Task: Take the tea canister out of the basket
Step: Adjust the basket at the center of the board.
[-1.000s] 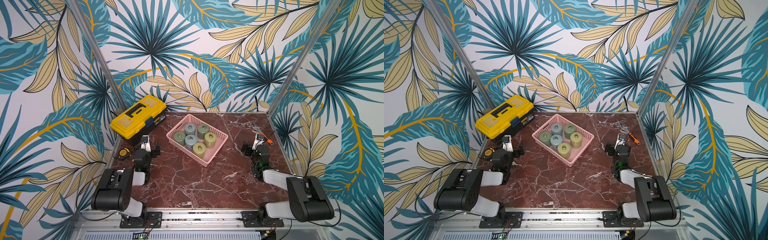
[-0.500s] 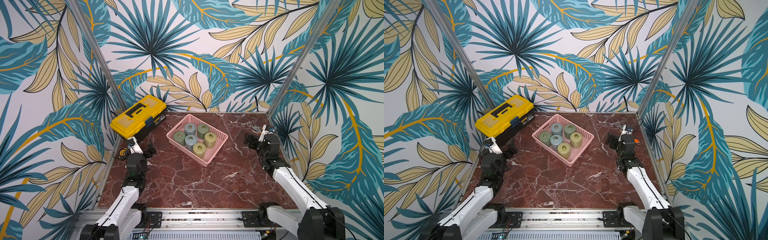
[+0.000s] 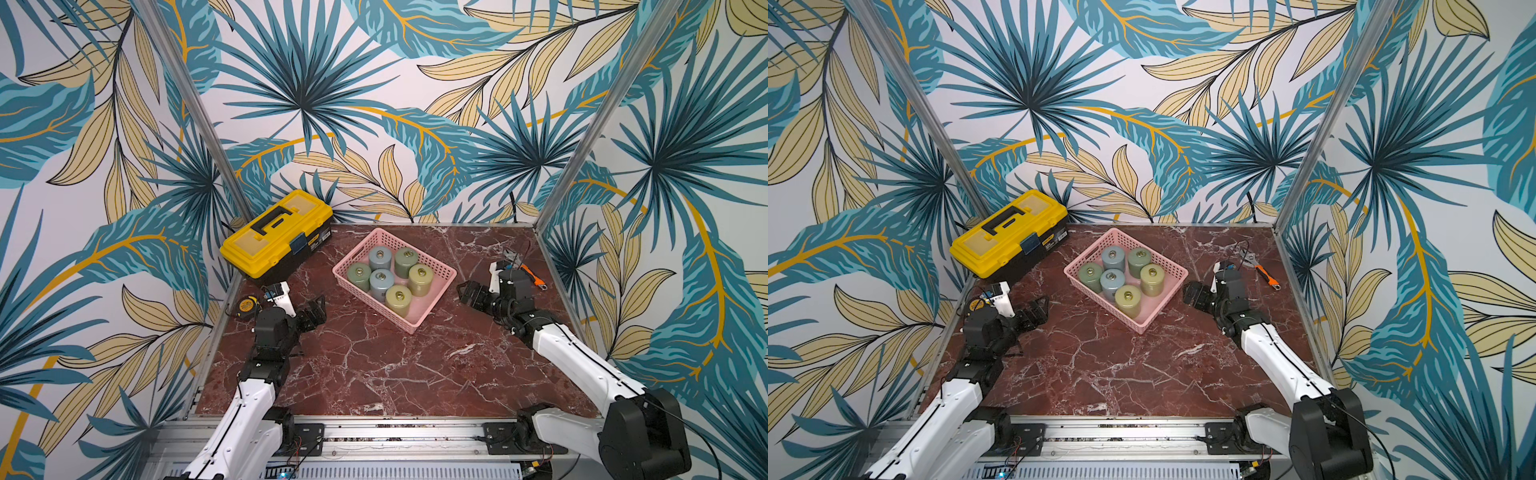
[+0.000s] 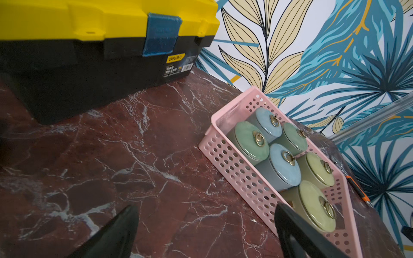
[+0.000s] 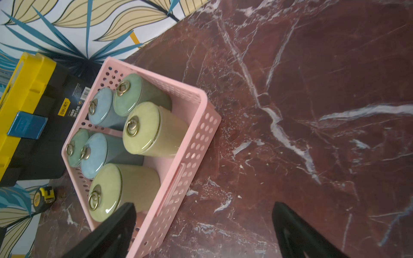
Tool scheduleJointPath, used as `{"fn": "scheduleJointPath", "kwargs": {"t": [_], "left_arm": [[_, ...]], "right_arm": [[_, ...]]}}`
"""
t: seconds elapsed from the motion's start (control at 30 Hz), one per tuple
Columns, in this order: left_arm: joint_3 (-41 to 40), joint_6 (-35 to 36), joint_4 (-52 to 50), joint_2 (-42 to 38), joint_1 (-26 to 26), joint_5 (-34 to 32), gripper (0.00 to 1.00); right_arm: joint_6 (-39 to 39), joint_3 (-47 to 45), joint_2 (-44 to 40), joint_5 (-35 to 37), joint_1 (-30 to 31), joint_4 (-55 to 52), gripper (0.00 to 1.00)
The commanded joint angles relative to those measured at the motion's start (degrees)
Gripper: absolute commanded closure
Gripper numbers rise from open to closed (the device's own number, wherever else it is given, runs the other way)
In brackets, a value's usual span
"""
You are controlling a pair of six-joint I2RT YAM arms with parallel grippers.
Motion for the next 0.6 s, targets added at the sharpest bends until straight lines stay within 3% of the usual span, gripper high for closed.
{"fn": "scheduleJointPath", "kwargs": {"t": [0.0, 0.1, 0.3, 0.57], "left_arm": [[2.40, -0.42, -1.23, -0.34, -0.34, 3.27, 0.00], [2.66, 3.28, -2.47, -0.31, -0.33, 2.59, 0.00], [-2.27, 1.92, 5.00, -1.43, -0.42, 5.30, 0.00], [-2.00, 3.52, 3.17, -2.94, -0.41, 4.70, 0.00]], "right_arm": [[2.86, 2.17, 1.39, 5.08, 4.53, -3.15, 0.01], [5.51, 3.93, 3.80, 7.43, 8.38, -4.39, 0.01], [9.18, 8.14, 8.25, 11.40, 14.40, -8.91, 0.08], [12.34, 12.19, 13.02, 17.01, 19.71, -12.63, 0.14]]}}
